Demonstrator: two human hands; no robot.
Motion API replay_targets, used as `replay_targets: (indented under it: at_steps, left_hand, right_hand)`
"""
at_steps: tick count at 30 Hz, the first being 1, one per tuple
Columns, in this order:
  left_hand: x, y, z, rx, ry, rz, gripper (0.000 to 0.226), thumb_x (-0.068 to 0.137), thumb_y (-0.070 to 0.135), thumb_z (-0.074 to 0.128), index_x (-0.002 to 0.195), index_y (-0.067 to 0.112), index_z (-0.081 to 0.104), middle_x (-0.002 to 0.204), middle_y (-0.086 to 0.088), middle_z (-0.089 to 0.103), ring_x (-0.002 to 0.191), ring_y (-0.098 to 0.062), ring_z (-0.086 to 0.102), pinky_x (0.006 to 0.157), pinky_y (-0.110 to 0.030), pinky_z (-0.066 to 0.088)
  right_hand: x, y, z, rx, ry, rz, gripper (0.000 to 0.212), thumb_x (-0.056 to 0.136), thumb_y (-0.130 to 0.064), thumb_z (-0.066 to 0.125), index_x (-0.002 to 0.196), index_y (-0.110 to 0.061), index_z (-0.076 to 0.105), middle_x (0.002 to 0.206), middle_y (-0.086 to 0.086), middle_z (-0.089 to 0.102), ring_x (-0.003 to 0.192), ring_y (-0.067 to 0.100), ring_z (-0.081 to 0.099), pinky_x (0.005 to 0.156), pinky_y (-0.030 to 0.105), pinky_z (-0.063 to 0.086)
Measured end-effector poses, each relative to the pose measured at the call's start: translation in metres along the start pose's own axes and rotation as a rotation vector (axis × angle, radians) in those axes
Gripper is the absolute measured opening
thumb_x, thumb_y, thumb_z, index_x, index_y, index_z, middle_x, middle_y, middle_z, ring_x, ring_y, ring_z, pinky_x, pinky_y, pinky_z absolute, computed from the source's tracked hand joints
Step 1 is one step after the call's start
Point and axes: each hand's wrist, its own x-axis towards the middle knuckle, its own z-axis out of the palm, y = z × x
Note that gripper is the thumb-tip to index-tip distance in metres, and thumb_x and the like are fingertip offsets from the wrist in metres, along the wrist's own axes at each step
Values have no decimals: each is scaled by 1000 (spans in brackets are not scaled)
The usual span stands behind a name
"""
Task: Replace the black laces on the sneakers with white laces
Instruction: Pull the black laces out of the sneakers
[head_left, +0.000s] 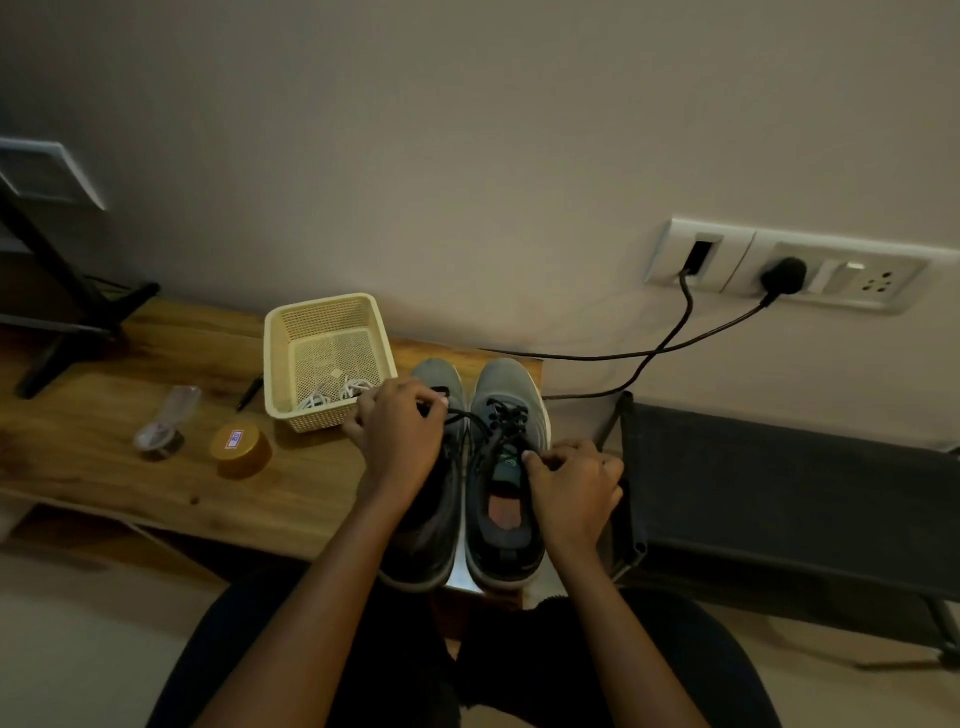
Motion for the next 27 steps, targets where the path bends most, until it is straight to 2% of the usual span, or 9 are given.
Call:
replay_targets:
  at_steps: [3, 5, 8, 11, 14, 19, 23, 25, 27]
  left_hand:
    - [-2, 2, 4, 105, -119, 41, 38, 93, 38, 54, 128, 24, 57, 141, 4, 44, 133, -23, 29, 105, -41, 18]
    - [-5, 6, 4, 118, -105, 82, 48, 93, 37, 54, 138, 21, 44, 146, 2, 37, 136, -23, 25, 107, -42, 18]
    - [-11, 11, 2, 13, -5, 237, 31, 86, 30, 61, 115, 27, 53, 136, 5, 43, 135, -21, 28, 105, -41, 19]
    - [-15, 11, 2, 150, -100, 337, 14, 79, 43, 66, 85, 32, 60, 146, 9, 36, 142, -19, 11, 111, -46, 5]
    - [-18, 8, 5, 378, -225, 326, 25, 80, 57, 60, 88, 34, 66, 155, 11, 20, 145, -20, -8, 110, -52, -8]
    - [-17, 9, 5, 433, -229, 284, 28, 81, 57, 60, 83, 32, 73, 154, 14, 26, 145, -19, -7, 110, -54, -9]
    - [-19, 13, 8, 435, -216, 265, 26, 82, 51, 60, 78, 29, 73, 152, 13, 30, 146, -18, -6, 110, -57, -9]
    - [-18, 13, 9, 433, -216, 239, 25, 81, 50, 61, 78, 29, 74, 152, 13, 30, 146, -19, -5, 110, -57, -8]
    - [-18, 14, 9, 439, -215, 226, 26, 81, 51, 61, 80, 29, 75, 152, 13, 30, 145, -19, -4, 111, -57, -7]
  right_hand:
    - [3, 0, -4, 8, -58, 32, 17, 81, -32, 71, 81, -16, 65, 112, 1, 59, 113, 25, 37, 96, 39, 30]
    - [5, -2, -8, 12, -101, 37, 19, 80, -34, 71, 84, -17, 64, 117, 1, 55, 116, 26, 36, 97, 40, 32]
    - [17, -8, -12, -21, -118, -99, 29, 81, -35, 69, 104, -18, 64, 123, 3, 48, 119, 26, 35, 95, 35, 32]
    - [31, -17, -7, -146, -160, -325, 24, 83, -30, 66, 105, -20, 66, 127, 1, 48, 118, 24, 34, 96, 32, 31]
    - [33, -22, 2, -270, -275, -402, 19, 84, -22, 61, 102, -19, 67, 126, 0, 49, 115, 24, 33, 95, 33, 32]
    - [32, -15, 9, -311, -203, -487, 14, 83, -20, 64, 95, -17, 70, 121, 0, 52, 111, 23, 37, 88, 33, 40]
    - [28, -13, 13, -34, -152, -319, 2, 81, -15, 70, 80, -15, 68, 104, -3, 53, 102, 14, 48, 71, 29, 46]
    - [27, -14, 13, 218, -162, -112, 15, 78, -8, 72, 69, -16, 64, 87, -2, 59, 84, 15, 60, 68, 28, 50]
    - [32, -14, 9, 569, -147, 215, 18, 77, -1, 71, 65, -12, 63, 74, 3, 64, 76, 22, 64, 66, 29, 52]
